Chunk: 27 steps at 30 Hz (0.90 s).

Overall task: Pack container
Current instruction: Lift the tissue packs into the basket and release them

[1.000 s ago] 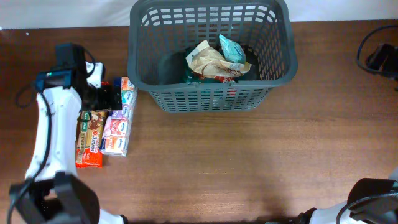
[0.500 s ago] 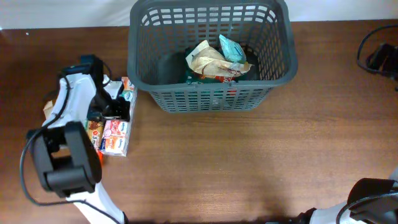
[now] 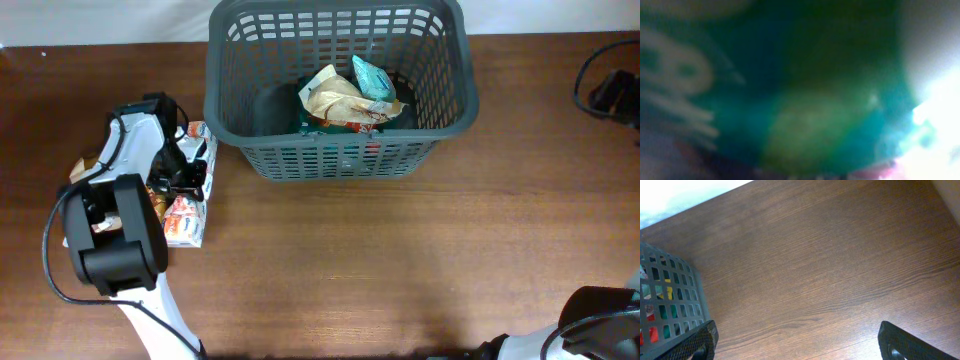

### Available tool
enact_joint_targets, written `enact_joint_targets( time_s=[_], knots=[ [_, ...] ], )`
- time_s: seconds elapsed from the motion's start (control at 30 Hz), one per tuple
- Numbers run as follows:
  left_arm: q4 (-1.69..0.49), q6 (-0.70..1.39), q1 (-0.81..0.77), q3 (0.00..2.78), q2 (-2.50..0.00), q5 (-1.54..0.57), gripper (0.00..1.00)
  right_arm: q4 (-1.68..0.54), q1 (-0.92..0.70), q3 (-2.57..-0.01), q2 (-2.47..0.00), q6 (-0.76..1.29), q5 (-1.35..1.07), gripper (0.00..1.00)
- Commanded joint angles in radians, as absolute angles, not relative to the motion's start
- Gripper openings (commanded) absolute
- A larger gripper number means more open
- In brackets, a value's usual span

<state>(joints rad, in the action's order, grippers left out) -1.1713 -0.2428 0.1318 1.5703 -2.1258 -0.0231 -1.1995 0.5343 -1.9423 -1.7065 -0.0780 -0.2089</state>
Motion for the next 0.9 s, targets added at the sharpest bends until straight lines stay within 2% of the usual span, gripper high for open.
enact_joint_targets(
  time_s=[0.0, 0.3, 0.57, 0.73, 0.87],
  knots=[
    [-1.238, -0.249, 0.125, 1.646, -2.179, -0.075, 0.02, -1.197, 0.537, -1.938, -1.697, -0.069, -0.217, 0.99],
    [-1.518, -0.228, 0.125, 2.313, -2.175, -0.063, 0.02, -1.197, 0.537, -1.938, -1.697, -0.069, -0.217, 0.99],
    [-1.571, -0.228, 0.11, 2.868, -2.17, -0.049, 0.02, -1.197, 0.537, -1.938, -1.697, -0.069, -0.217, 0.99],
    [-1.505, -0.399, -0.007, 3.117, -2.15, -0.166, 0.02, -1.197, 0.537, -1.938, -1.697, -0.069, -0.217, 0.99],
    [-1.439, -0.593, -0.163, 3.136, -2.118, -0.229, 0.02, -1.197, 0.537, -1.938, -1.697, -0.069, -0.217, 0.99]
  ],
)
